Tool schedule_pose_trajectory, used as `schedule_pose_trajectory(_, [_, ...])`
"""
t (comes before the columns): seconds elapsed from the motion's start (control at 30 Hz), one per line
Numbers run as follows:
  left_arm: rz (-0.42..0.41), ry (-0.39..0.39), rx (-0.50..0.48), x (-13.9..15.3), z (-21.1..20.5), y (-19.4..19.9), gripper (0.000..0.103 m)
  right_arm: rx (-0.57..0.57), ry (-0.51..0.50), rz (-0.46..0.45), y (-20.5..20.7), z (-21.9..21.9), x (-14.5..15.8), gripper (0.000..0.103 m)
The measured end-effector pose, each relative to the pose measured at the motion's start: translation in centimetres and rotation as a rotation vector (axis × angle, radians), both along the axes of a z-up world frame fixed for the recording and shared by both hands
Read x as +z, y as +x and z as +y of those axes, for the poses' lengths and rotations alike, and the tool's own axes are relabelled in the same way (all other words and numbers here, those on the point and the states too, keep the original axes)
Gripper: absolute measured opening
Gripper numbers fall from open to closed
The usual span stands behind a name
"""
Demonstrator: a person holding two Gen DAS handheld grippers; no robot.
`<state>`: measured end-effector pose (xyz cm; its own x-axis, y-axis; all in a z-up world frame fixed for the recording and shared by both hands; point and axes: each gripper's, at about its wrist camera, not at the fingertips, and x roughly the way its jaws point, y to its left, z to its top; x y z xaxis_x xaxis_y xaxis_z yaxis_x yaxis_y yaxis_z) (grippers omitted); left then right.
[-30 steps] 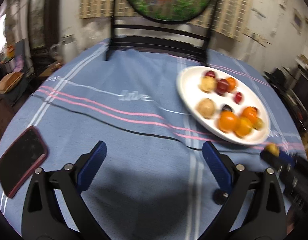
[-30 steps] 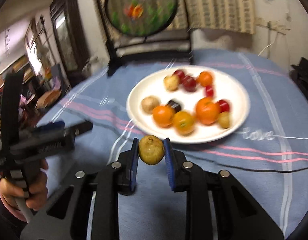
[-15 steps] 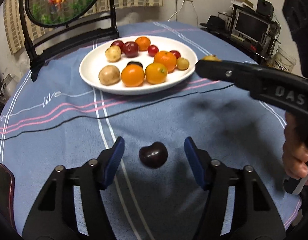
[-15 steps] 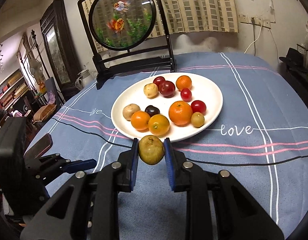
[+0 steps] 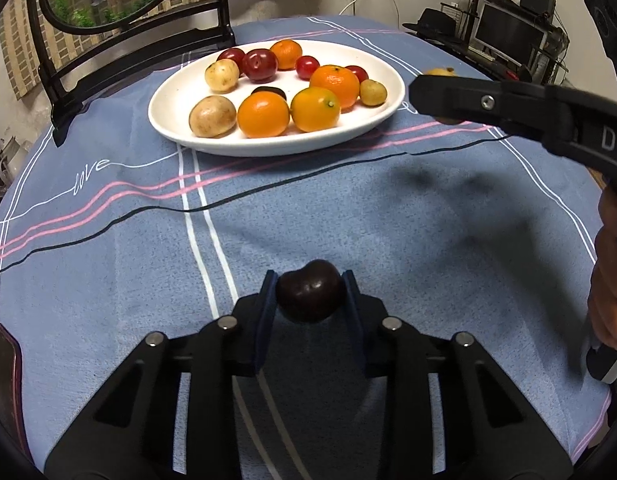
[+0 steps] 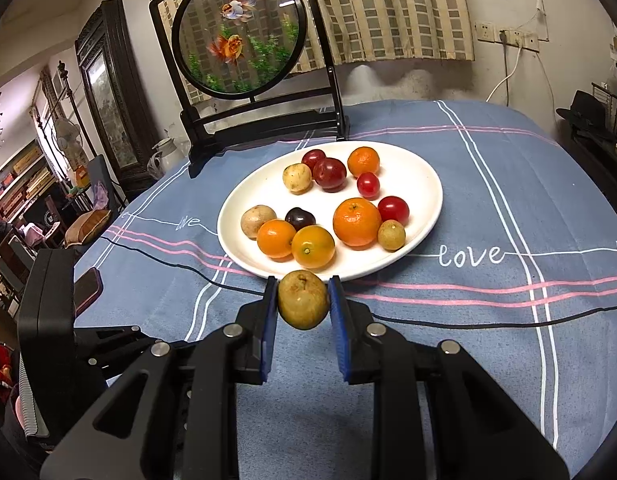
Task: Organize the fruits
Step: 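Grasp the small brown fruit with the right tool while the left tool grasps the dark plum, then place the brown fruit on the plate while the left tool places the dark plum there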
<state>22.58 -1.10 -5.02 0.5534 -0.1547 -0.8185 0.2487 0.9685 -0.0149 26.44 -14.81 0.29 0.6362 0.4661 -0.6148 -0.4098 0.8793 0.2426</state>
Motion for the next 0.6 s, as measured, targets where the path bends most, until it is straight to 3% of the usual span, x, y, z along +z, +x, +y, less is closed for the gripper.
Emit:
schedule_pose_trajectory(0.17, [-0.007,-0.005,0.006,0.2,0.0,-0.1,0.032,-0.004,0.002,-0.001,0.1,-0.1,-0.1,0.025])
schedule_pose_trajectory(0.33, [-0.068,-0.101,0.011,2.5,1.4,0.5,0.032,-0.007,0.032,-0.028,0.8,-0.4,0.2,0.025])
schedule_pose_trajectory(0.6, [-0.177,-0.118,0.106,6.6,3.2,9.0,0.032,-0.083,0.015,-0.107,6.9,0.4,0.5,0.025])
